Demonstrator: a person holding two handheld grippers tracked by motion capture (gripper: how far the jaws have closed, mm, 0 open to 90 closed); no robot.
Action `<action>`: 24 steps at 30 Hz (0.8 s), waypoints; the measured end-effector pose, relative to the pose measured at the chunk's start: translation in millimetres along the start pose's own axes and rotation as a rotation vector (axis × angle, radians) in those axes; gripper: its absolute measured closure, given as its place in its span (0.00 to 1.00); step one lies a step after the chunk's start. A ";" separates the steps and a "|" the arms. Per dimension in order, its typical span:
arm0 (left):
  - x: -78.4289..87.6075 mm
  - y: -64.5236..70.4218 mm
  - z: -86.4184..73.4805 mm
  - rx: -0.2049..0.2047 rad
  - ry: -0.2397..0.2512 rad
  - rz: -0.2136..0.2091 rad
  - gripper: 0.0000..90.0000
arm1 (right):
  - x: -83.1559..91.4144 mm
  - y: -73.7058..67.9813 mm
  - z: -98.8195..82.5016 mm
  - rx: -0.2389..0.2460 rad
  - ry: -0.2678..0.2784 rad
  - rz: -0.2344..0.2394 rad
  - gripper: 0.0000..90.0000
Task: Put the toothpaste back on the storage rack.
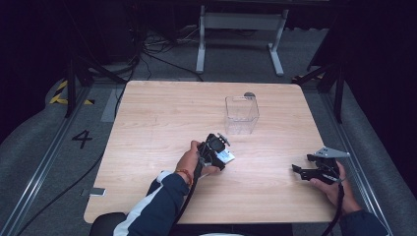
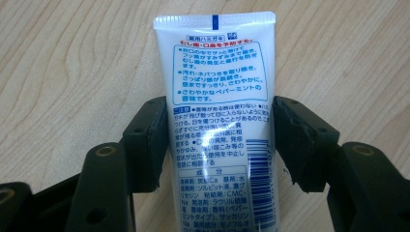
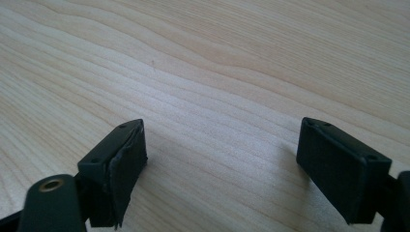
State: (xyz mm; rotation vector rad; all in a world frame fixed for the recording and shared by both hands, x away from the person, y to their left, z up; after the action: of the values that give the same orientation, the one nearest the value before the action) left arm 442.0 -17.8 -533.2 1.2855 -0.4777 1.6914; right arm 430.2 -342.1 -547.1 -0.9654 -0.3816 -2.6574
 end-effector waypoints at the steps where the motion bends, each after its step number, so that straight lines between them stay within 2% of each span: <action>1: 0.2 0.0 0.0 -0.003 -0.001 -0.003 0.47 | 0.0 0.0 0.0 0.000 0.000 0.000 0.20; 8: 2.4 -1.1 -0.1 -0.001 0.023 -0.035 0.54 | 0.0 0.0 0.0 0.000 0.000 0.000 0.20; 11: 5.2 -1.4 -0.4 -0.012 0.035 -0.048 0.61 | 0.0 0.0 0.0 0.000 0.000 0.000 0.20; 15: 9.6 -1.0 -0.5 -0.024 0.045 -0.051 0.64 | 0.0 0.0 0.0 0.000 0.000 0.000 0.20; 20: 21.6 0.8 1.2 -0.040 0.087 -0.050 0.68 | 0.2 -0.1 -0.1 0.001 0.000 0.002 0.20; 24: 37.9 3.2 4.8 -0.050 0.145 -0.061 0.70 | 0.4 -0.2 -0.3 0.002 0.000 0.003 0.20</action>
State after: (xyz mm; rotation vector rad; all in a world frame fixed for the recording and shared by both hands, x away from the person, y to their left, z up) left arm 441.0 -6.5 -496.7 1.1215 -0.3891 1.6972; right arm 429.7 -342.1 -547.1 -0.9649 -0.3824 -2.6542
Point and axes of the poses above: each handheld gripper's, and its own axes: x roughly backward along the jaws, z roughly out of its top, y roughly to its right, the point moved 9 cm from there along -x, roughly forward along the jaws, and after that the axes turned 13 degrees about -z, right-handed, at the moved point
